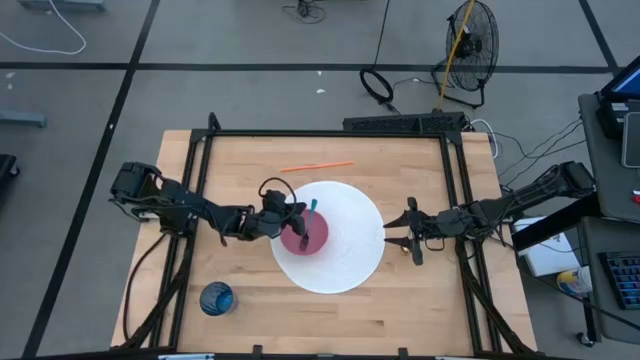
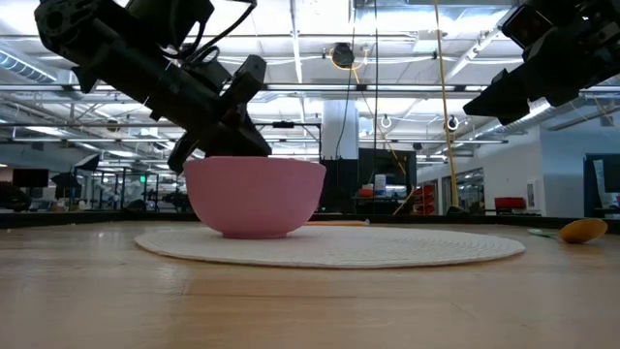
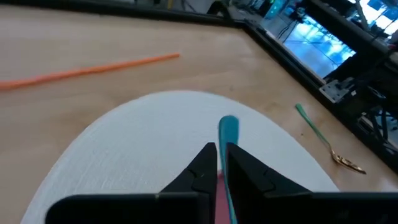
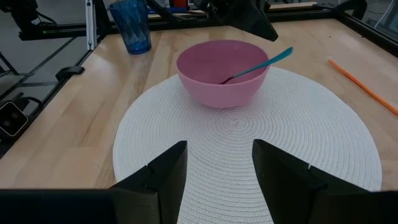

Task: Pick & Place Utensil
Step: Put the green spoon into the pink bowl

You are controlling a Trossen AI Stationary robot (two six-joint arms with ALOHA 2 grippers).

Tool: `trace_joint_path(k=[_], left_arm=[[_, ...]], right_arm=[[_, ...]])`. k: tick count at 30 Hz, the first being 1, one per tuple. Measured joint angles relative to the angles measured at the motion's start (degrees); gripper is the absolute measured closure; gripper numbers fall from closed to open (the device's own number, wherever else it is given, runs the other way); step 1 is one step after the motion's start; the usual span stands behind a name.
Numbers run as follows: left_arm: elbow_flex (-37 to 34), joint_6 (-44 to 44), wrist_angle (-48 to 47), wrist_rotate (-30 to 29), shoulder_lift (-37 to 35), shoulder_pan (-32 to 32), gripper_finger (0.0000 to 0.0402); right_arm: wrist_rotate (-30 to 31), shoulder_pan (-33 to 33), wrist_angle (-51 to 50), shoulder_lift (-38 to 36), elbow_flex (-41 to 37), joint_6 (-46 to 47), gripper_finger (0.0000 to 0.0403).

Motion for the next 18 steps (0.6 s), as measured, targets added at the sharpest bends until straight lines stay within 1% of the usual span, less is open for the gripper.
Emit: trace_joint_path(k=[4, 7, 9, 11, 13, 14, 16, 18], left_arm=[[0.02, 8.48, 3.88, -0.05, -1.38, 0.31, 0.0356], [0.02, 17.61, 4.22, 0.06, -4.36, 0.55, 0.0357], [0.06, 27.38, 4.4, -0.01, -6.82, 0.55, 0.0359], [0.02, 38.67, 2.25, -0.55, -9.53, 0.51, 0.0363], [-0.02, 49.21, 2.46, -2.08, -11.98, 0.44, 0.0369], [0.11, 53.13, 2.8, -2.93, -13.21, 0.44, 0.0372], [0.04, 55.46, 2.31, -4.67, -15.94, -0.06, 0.038], [0.04, 56.22, 2.49, -4.62, -18.18, -0.36, 0.0389]], right_arm=[[0.04, 0.01, 0.01, 0.0, 0.0, -0.08, 0.0227], [0.02, 0.0, 0.75, 0.02, -0.02, -1.21, 0.0227], [-0.01, 0.01, 2.0, 0.01, -0.02, -2.54, 0.0227], [0.05, 0.0, 3.83, 0.02, -0.02, -5.54, 0.0227], [0.3, 0.0, 6.76, 0.01, -0.02, -8.78, 0.0227], [0.55, 0.0, 8.21, 0.0, -0.02, -9.27, 0.0227], [1.64, 0.0, 10.81, 0.0, -0.02, -9.45, 0.0227], [1.79, -0.11, 12.4, 0.0, -0.02, -9.77, 0.0227]])
